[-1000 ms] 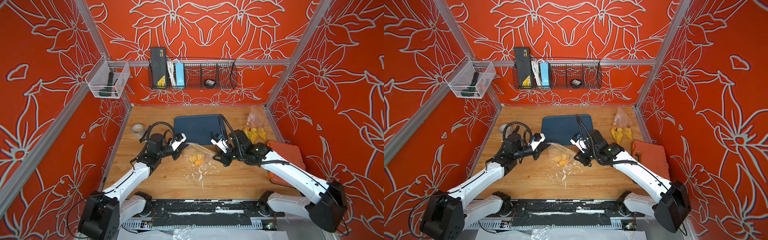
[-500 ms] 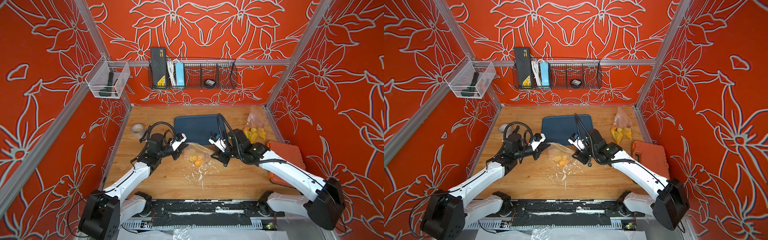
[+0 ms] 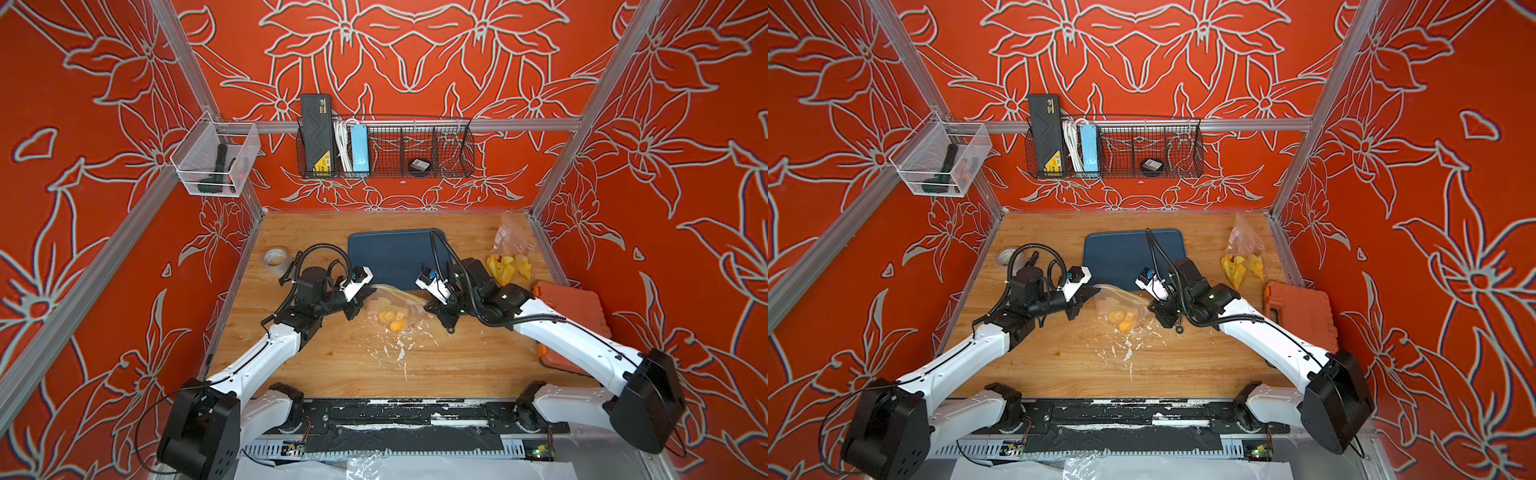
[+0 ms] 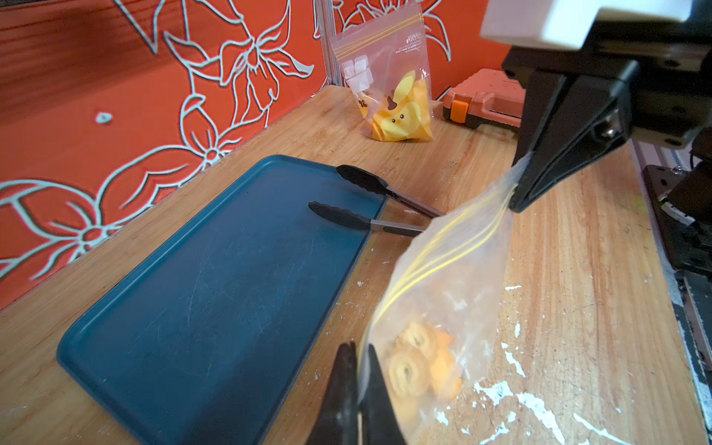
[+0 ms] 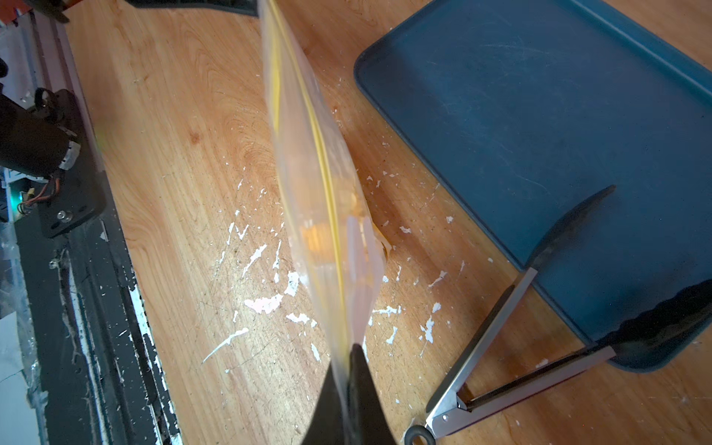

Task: Put the cookies into a resealable bag to prevent moisture
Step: Close the ziploc bag at the center of the board.

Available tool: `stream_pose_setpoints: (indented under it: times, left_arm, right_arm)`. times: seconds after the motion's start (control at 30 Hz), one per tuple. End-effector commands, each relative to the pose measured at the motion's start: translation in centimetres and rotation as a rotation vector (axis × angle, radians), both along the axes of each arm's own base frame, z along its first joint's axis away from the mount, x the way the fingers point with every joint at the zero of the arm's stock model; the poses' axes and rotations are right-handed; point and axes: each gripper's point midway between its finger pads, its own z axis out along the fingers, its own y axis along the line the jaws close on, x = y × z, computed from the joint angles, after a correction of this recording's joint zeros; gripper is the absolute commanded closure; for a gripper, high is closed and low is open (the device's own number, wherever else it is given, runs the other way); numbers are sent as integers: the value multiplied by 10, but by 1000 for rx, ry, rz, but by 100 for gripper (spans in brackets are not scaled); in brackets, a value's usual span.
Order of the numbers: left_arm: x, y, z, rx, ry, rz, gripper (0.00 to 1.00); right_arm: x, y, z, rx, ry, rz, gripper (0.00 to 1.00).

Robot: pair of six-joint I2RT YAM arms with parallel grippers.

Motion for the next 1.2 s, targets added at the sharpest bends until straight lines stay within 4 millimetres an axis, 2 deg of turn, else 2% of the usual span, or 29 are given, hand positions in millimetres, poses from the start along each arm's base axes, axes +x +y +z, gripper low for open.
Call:
stream_pose_setpoints:
  times: [0.0, 0.03, 0.07, 0.13, 0.2, 0.23, 0.27, 0.3, 0.33, 0.4, 0.43, 0.47, 0.5, 0.53, 0.57, 0.6, 0.63, 0.7, 0.73, 0.77, 0.8, 0.83, 0.9, 0.97, 1.03, 1.07, 1.1, 1.17]
  left_arm:
    - [1, -2, 4, 6, -26, -10, 100]
    - [0, -2, 4, 3, -25, -14, 100]
    - [0, -2, 4, 2, -25, -16, 100]
    - [-1, -3, 5, 1, -27, -18, 100]
    - [-1, -3, 5, -1, -27, -20, 100]
    - [-1, -3, 6, -3, -28, -21, 100]
    - [-1, -3, 6, -4, -26, -22, 100]
    - [-1, -3, 6, -4, -24, -23, 100]
    - [-1, -3, 6, -4, -24, -22, 100]
    - [-1, -3, 6, -5, -26, -22, 100]
    - [-1, -3, 6, -5, -26, -23, 100]
    - [-1, -4, 6, -5, -26, -23, 100]
    - [-1, -4, 6, -5, -24, -23, 100]
    - [-1, -4, 6, -6, -25, -25, 100]
    - [-1, -4, 6, -6, -23, -24, 100]
    - [-1, -4, 6, -7, -24, -26, 100]
    - [-1, -4, 6, -8, -23, -27, 100]
    - [-1, -4, 6, -7, -22, -26, 100]
    - [-1, -4, 6, -8, -20, -26, 100]
    - [-1, -4, 5, -8, -18, -26, 100]
    - [-1, -4, 5, -7, -18, -27, 100]
    - [-1, -4, 6, -9, -19, -28, 100]
    - [-1, -5, 6, -10, -19, -31, 100]
    - [-1, -5, 6, -9, -18, -31, 100]
    - [-1, -5, 5, -8, -18, -31, 100]
    - [-1, -5, 6, -9, -19, -31, 100]
    - [-1, -4, 6, -9, -20, -30, 100]
    - [-1, -5, 6, -8, -19, -30, 100]
  right_arm:
    - [0, 0, 3, 8, -25, 14, 100]
    - [1, 1, 5, 17, -35, 8, 94]
    - [3, 0, 7, 26, -47, 0, 79]
    - [6, 1, 12, 50, -77, -16, 63]
    - [8, 2, 15, 58, -87, -20, 61]
    - [9, 3, 15, 57, -86, -18, 62]
    - [9, 4, 13, 53, -80, -12, 69]
    - [10, 5, 12, 49, -78, -12, 91]
    - [10, 5, 11, 45, -74, -11, 100]
    - [10, 7, 10, 45, -71, 0, 100]
    - [10, 7, 10, 45, -74, -3, 95]
    - [10, 7, 10, 49, -79, -2, 75]
    - [11, 8, 10, 55, -82, -3, 62]
    - [12, 8, 10, 56, -84, -7, 61]
    - [12, 8, 9, 53, -79, -9, 69]
    - [12, 9, 8, 50, -73, -4, 95]
    - [12, 10, 8, 49, -67, -1, 100]
    - [12, 11, 9, 57, -68, 4, 100]
    - [14, 11, 10, 59, -78, -3, 84]
    - [15, 12, 10, 63, -86, -6, 63]
    - [16, 12, 11, 65, -94, -9, 56]
    - [17, 12, 11, 61, -96, -11, 58]
    - [17, 13, 8, 49, -82, -1, 100]
    - [17, 15, 8, 51, -79, 7, 100]
    - [20, 15, 8, 55, -94, -4, 66]
    - [21, 15, 8, 56, -100, -7, 71]
    - [22, 15, 8, 52, -101, -10, 100]
    - [22, 16, 9, 48, -102, 1, 100]
